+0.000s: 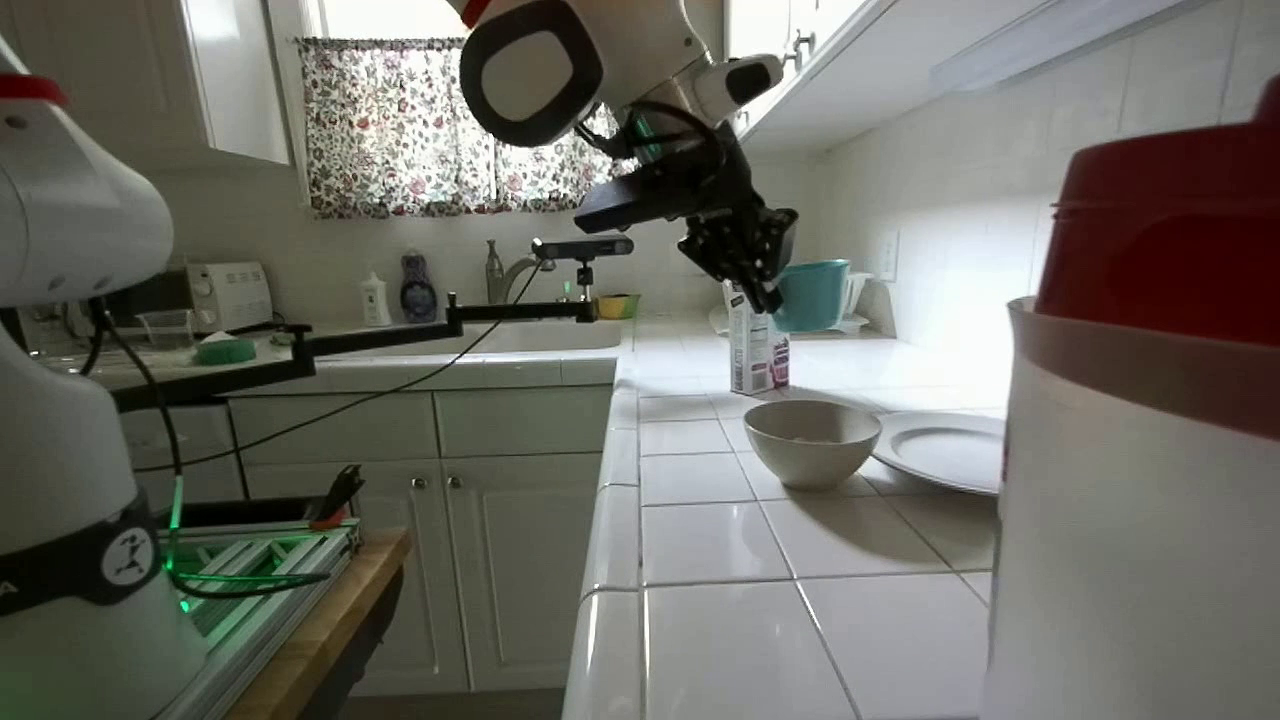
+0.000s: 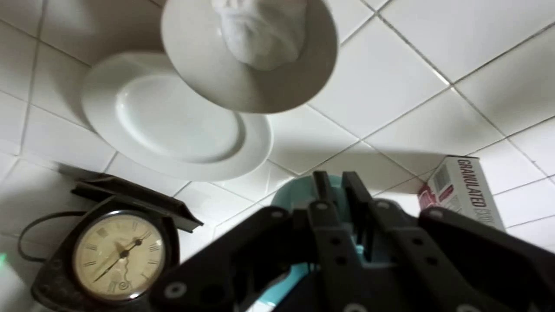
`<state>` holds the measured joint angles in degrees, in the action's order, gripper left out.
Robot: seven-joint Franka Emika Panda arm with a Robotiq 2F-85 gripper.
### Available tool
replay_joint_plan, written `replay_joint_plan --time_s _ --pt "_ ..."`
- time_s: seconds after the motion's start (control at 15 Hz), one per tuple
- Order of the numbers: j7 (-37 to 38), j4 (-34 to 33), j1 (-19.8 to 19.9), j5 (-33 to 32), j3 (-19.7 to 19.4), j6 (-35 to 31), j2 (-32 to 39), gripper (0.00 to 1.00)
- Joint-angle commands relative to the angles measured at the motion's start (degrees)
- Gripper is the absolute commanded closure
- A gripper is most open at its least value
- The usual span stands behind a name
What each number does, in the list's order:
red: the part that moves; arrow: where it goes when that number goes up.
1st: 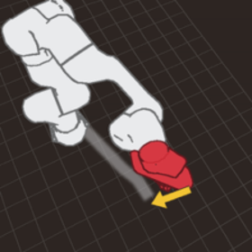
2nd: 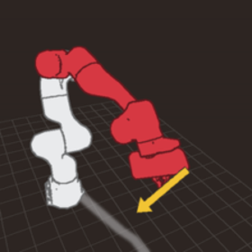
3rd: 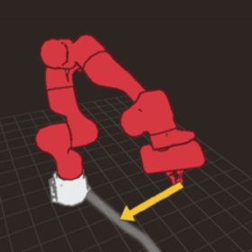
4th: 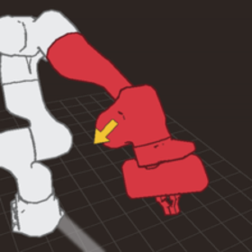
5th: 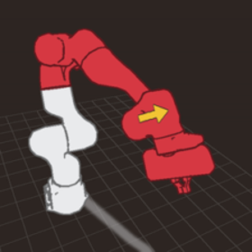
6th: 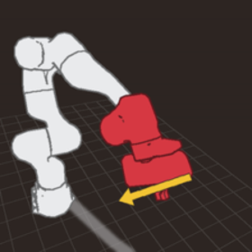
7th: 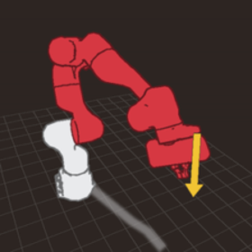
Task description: Move the cup and bowl
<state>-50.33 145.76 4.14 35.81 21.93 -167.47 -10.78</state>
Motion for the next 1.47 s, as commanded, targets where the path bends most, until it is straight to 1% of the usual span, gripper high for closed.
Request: replay_joint_plan --time_s 0.0,0.33,0.6,0.67,0.73,1.07,1.4 --pt "-9.75 2.33 -3.91 5.83 -3.15 3.41 -2.54 0.97" --pt "-17.69 5.36 -6.59 8.97 -4.93 6.84 -2.59 0.97" --pt "-20.57 7.04 -8.21 10.43 -5.03 6.18 -0.93 0.97" --pt "-21.55 7.45 -8.76 11.19 -5.02 5.04 -0.36 0.97" --pt "-22.48 7.33 -9.12 12.03 -5.32 5.77 0.34 0.97" --pt "-24.00 7.00 -8.84 13.29 -5.23 3.46 4.58 0.97" --pt "-23.94 6.14 -8.72 13.77 -5.86 1.60 6.59 0.97"
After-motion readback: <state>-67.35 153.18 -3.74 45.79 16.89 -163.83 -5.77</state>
